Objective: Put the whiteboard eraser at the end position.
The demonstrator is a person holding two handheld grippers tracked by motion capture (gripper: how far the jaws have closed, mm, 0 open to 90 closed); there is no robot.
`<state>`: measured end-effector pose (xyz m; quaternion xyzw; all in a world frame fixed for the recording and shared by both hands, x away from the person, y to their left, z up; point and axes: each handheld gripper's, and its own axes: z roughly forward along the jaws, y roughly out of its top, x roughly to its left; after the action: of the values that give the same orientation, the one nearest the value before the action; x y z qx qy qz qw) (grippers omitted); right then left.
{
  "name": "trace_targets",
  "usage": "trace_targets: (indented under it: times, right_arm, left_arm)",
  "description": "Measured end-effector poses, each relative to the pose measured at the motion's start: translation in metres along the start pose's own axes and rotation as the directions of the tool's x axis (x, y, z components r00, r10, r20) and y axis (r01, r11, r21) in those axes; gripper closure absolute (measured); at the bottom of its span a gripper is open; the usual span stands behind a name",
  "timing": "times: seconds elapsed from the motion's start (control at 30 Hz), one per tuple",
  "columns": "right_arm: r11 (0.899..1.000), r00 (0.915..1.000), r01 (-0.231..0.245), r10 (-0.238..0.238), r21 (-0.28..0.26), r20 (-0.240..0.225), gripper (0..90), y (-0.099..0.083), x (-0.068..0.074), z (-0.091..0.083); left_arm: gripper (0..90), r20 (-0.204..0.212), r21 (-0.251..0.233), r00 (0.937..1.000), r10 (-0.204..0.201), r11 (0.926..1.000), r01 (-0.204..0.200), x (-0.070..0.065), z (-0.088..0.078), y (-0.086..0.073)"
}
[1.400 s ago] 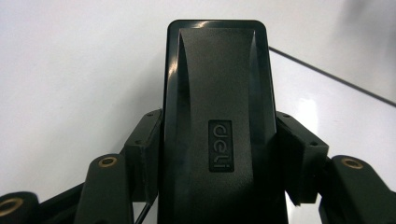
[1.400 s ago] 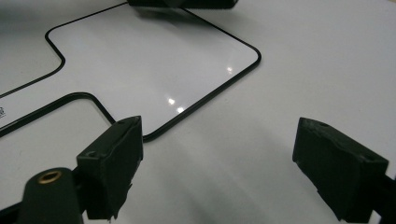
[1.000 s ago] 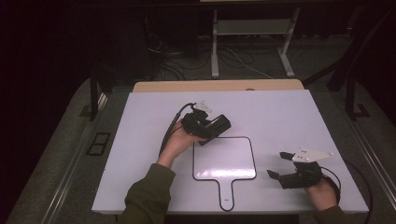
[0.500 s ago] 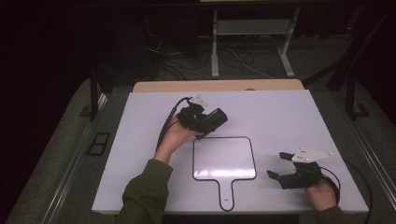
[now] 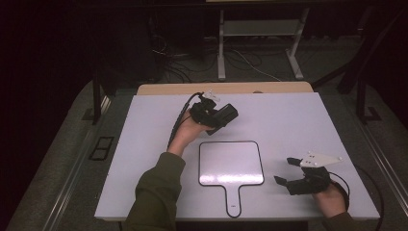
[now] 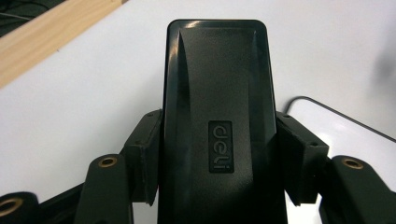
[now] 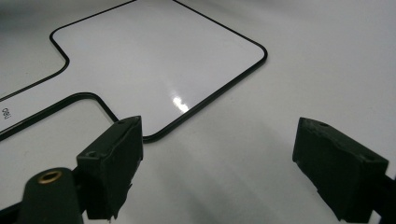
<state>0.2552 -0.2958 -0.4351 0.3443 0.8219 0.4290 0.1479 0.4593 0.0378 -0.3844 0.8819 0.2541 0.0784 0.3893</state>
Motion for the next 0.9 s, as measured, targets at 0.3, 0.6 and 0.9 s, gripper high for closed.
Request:
trace_targets:
  times: [0.3,0.6,0.9]
  right_arm:
    - [1.000,1.0000,0.001,-0.001,-0.006,0.001,15.0,0.000,-0.001,-0.001]
    - [1.000,1.0000,-0.004,0.004,-0.010,0.001,15.0,-0.001,-0.002,-0.002]
    - [1.000,1.0000,-0.004,0.004,-0.009,0.000,15.0,-0.001,-0.002,-0.002]
  left_arm:
    - [39.1,-0.023,0.054,0.9995,0.020,0.9983,-0.019,0.016,0.024,0.011]
    - [39.1,-0.037,0.094,0.9993,-0.008,0.9955,0.011,0.027,0.047,0.008]
    - [39.1,-0.038,0.098,0.9990,-0.022,0.9949,0.026,0.026,0.065,0.006]
